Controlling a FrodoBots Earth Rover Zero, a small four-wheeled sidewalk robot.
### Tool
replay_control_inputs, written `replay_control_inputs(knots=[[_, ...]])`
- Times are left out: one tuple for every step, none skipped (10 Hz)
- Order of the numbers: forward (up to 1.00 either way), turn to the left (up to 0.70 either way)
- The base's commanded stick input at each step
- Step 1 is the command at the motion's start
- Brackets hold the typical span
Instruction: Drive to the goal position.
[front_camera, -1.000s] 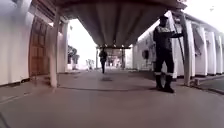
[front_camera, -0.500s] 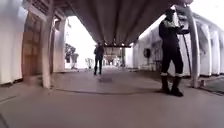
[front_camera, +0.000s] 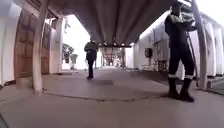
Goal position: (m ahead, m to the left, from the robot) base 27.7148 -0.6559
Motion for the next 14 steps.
replay_control_inputs(knots=[[0.66, 0.00], [0.66, 0.00], [0.66, 0.00], [0.66, 0.00], [0.66, 0.00], [0.66, 0.00], [0.66, 0.00], [0.66, 0.00], [0.66, 0.00], [0.66, 0.00], [0.66, 0.00], [0.66, 0.00], [0.66, 0.00], [0.66, 0.00]])
